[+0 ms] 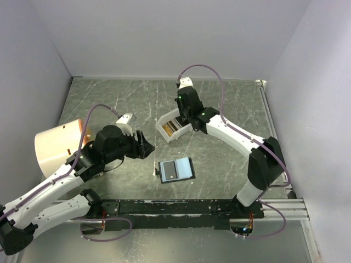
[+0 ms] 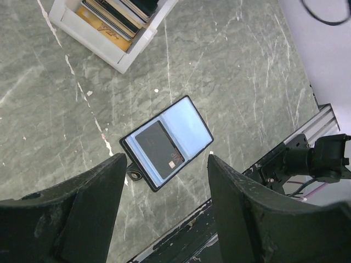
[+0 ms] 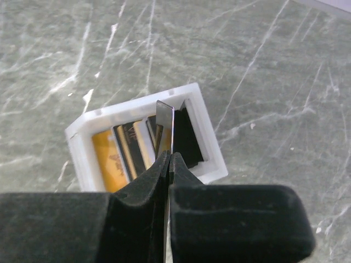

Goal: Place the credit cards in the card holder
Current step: Adjust the credit card in the storage box.

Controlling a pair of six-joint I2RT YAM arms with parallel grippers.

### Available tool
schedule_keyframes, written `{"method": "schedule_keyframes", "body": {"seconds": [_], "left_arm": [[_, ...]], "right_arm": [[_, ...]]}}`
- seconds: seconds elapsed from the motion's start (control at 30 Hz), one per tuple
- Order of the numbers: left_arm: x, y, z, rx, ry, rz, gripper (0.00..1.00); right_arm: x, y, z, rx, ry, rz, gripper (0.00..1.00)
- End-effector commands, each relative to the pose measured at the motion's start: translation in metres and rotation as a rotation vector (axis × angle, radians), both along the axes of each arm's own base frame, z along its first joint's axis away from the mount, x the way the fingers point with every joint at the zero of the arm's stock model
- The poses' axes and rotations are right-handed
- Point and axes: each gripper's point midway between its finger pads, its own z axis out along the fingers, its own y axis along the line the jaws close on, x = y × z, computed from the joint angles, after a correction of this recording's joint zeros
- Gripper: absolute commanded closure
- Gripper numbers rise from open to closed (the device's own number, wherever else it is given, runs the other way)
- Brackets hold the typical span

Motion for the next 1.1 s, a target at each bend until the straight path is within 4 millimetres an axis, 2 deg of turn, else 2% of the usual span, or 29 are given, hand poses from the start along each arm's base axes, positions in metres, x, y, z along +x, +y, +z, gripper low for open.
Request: {"method": "schedule_keyframes", "body": {"seconds": [0.0,0.1,0.33,0.57,0.77,0.83,0.9,1.07], "left_arm": [[0.003,0.002,0.024,-0.010,-0.069,0.005,0.28],[0.005,0.017,0.023,0.044,-0.099,0.042,0.27],[0.007,0.044,0.022,0.129,-0.166,0.105,0.26],[0.002,0.060,0.028,0.145,-0.202,0.134,0.26],[0.000,0.068,0.037,0.116,-0.237,0.157,0.25],[-0.001,0.071,0.039,0.113,-0.243,0.166,0.25],[-0.002,0.073,0.041,0.106,-0.250,0.173,0.24],[-0.003,0.075,0.043,0.098,-0.256,0.181,0.24]], "right_arm": [[0.029,-0.004,-0.011,-0.102,-0.059,-0.032,1.00],[0.039,-0.009,-0.027,-0.187,-0.053,-0.048,1.00],[0.048,0.004,-0.058,-0.237,-0.032,0.018,1.00],[0.053,0.005,-0.098,-0.339,0.020,0.019,1.00],[0.049,0.012,-0.119,-0.402,0.034,0.043,1.00],[0.046,0.014,-0.135,-0.420,0.069,0.058,0.91],[0.044,0.017,-0.140,-0.413,0.085,0.069,0.81],[0.041,0.023,-0.135,-0.379,0.111,0.082,0.61]]}}
